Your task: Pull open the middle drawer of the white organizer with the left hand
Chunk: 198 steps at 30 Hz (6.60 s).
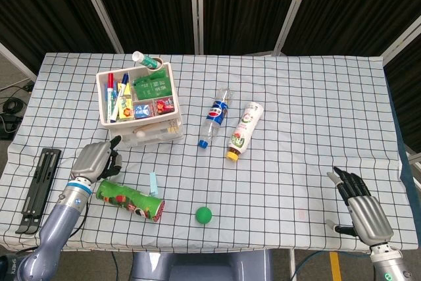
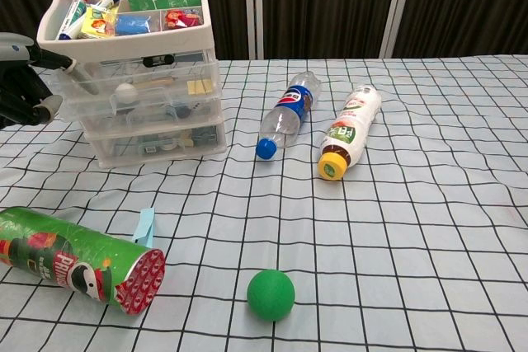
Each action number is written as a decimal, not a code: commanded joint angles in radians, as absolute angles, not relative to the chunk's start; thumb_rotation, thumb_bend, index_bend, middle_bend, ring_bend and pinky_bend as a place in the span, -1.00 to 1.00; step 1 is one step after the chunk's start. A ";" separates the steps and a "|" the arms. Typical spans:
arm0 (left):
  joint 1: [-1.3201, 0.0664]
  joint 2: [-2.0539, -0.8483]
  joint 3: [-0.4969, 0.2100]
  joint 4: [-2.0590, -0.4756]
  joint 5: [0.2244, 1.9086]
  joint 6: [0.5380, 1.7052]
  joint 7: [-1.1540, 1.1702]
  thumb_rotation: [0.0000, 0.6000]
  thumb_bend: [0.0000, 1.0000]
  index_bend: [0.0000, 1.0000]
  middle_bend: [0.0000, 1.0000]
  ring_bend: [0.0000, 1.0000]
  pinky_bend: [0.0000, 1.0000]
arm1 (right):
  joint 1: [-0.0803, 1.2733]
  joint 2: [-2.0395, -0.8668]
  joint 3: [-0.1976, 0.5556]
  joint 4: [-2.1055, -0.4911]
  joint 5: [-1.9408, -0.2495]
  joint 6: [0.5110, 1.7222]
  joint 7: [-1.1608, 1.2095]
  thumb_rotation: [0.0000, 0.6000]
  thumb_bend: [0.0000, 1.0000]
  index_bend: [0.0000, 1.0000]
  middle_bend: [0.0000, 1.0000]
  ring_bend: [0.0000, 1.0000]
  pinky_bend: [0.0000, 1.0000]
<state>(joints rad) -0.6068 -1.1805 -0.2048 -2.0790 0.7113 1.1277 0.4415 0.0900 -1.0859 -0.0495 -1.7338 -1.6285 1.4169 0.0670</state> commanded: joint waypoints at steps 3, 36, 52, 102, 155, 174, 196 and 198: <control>-0.609 -1.154 -0.208 -2.102 0.719 1.114 0.406 1.00 0.44 -0.43 0.60 0.47 0.40 | 0.090 -1.086 -0.050 -1.734 -1.631 1.418 0.065 1.00 -0.91 -0.97 -1.00 -1.00 -1.00; -0.598 -1.055 -0.097 -2.224 0.868 1.045 0.317 1.00 0.44 -0.40 0.61 0.48 0.41 | 0.088 -1.085 -0.052 -1.738 -1.635 1.420 0.062 1.00 -0.91 -0.97 -1.00 -1.00 -1.00; -0.584 -1.034 -0.078 -2.235 0.939 1.046 0.271 1.00 0.42 -0.47 0.61 0.48 0.41 | 0.087 -1.085 -0.053 -1.741 -1.633 1.418 0.057 1.00 -0.91 -0.98 -1.00 -1.00 -1.00; -0.856 -0.949 -0.178 -2.038 0.980 0.913 0.573 1.00 -0.92 0.06 0.57 0.46 0.41 | 0.105 -1.093 -0.026 -1.706 -1.574 1.382 0.092 1.00 -0.91 -1.00 -1.00 -1.00 -1.00; -1.056 -0.998 -0.075 -1.812 1.143 0.580 0.485 1.00 -0.88 -0.16 0.63 0.46 0.41 | 0.115 -1.145 0.034 -1.626 -1.481 1.381 0.061 1.00 -0.91 -1.00 -1.00 -1.00 -1.00; -1.082 -1.039 -0.054 -1.754 1.217 0.552 0.420 1.00 -0.88 -0.10 0.63 0.46 0.41 | 0.114 -1.152 0.047 -1.608 -1.466 1.386 0.066 1.00 -0.91 -1.00 -1.00 -1.00 -1.00; -1.088 -1.082 -0.028 -1.720 1.225 0.565 0.422 1.00 -0.88 0.00 0.63 0.46 0.41 | 0.112 -1.150 0.051 -1.608 -1.464 1.390 0.067 1.00 -0.91 -1.00 -1.00 -1.00 -1.00; -1.088 -1.087 -0.025 -1.717 1.223 0.565 0.425 1.00 -0.86 0.01 0.63 0.46 0.41 | 0.112 -1.150 0.051 -1.608 -1.465 1.390 0.068 1.00 -0.91 -1.00 -1.00 -1.00 -1.00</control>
<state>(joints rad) -1.0882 -1.0863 -0.0261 -1.7180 1.2238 0.5652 0.4246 0.1121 -1.1503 0.0506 -1.6080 -1.4647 1.3901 0.0682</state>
